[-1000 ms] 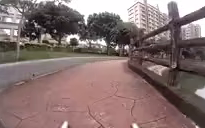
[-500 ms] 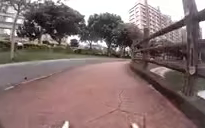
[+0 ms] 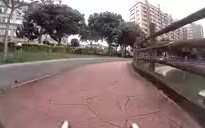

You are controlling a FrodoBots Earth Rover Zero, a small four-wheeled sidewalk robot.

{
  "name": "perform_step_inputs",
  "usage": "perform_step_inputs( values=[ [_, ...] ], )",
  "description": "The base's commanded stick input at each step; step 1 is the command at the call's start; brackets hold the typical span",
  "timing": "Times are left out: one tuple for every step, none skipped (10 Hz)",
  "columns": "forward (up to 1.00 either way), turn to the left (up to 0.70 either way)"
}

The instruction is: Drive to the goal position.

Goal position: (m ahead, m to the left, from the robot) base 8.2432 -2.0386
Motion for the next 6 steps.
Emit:
perform_step_inputs(
  values=[
    [0.70,-0.28],
    [0.70,-0.19],
    [0.70,-0.06],
    [0.70,0.00],
    [0.70,0.00],
    [0.70,0.00]
  ],
)
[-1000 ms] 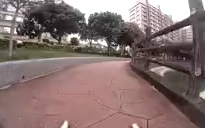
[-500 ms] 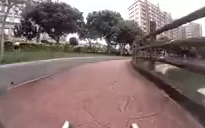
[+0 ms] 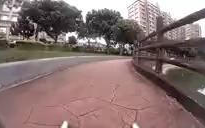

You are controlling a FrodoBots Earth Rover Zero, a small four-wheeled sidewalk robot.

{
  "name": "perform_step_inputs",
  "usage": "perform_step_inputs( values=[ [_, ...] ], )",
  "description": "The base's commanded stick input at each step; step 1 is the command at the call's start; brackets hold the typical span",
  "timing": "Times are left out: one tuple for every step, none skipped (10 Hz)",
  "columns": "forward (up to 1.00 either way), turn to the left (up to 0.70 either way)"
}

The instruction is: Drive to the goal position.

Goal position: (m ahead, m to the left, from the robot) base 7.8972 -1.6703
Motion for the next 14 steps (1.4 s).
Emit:
perform_step_inputs(
  values=[
    [0.70,0.00],
    [0.70,0.00],
    [0.70,0.00],
    [0.70,0.00],
    [0.70,0.00],
    [0.70,0.00],
    [0.70,0.00],
    [0.70,0.00],
    [0.70,0.00],
    [0.70,0.00],
    [0.70,0.00],
    [0.70,-0.02],
    [0.70,-0.05],
    [0.70,-0.26]
  ],
)
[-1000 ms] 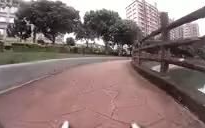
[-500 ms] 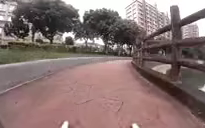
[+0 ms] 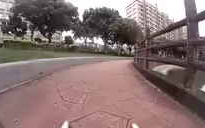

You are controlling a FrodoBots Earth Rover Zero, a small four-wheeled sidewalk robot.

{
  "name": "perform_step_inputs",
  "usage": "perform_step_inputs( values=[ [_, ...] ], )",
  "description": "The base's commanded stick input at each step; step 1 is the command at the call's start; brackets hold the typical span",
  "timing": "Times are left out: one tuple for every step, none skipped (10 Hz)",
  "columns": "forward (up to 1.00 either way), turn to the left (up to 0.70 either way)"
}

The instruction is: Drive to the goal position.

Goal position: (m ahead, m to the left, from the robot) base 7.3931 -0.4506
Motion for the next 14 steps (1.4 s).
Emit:
perform_step_inputs(
  values=[
    [0.70,-0.29],
    [0.70,-0.05],
    [0.70,0.00],
    [0.70,0.00],
    [0.70,0.00],
    [0.70,0.00],
    [0.70,0.00],
    [0.70,0.00],
    [0.70,0.00],
    [0.70,0.00],
    [0.70,0.00],
    [0.70,0.00],
    [0.70,-0.02],
    [0.70,-0.06]
  ],
)
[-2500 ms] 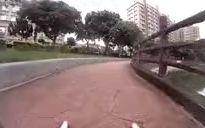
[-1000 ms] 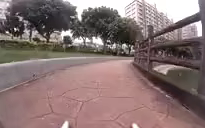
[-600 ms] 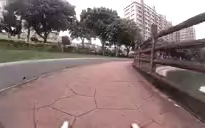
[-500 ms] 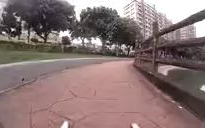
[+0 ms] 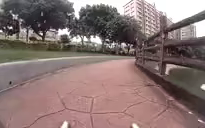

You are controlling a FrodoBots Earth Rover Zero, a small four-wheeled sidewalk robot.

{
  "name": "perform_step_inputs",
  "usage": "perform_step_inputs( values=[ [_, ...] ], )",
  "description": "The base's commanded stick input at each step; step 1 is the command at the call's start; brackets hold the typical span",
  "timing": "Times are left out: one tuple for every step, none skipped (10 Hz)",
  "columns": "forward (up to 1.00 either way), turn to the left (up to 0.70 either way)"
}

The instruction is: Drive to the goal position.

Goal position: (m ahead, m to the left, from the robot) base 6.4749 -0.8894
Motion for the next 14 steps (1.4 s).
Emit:
perform_step_inputs(
  values=[
    [0.70,-0.10],
    [0.70,-0.31],
    [0.70,-0.31],
    [0.70,-0.29],
    [0.70,-0.23],
    [0.70,-0.15],
    [0.70,0.00],
    [0.70,0.00],
    [0.70,0.00],
    [0.70,0.00],
    [0.70,0.00],
    [0.70,0.00],
    [0.70,0.00],
    [0.70,-0.02]
  ],
)
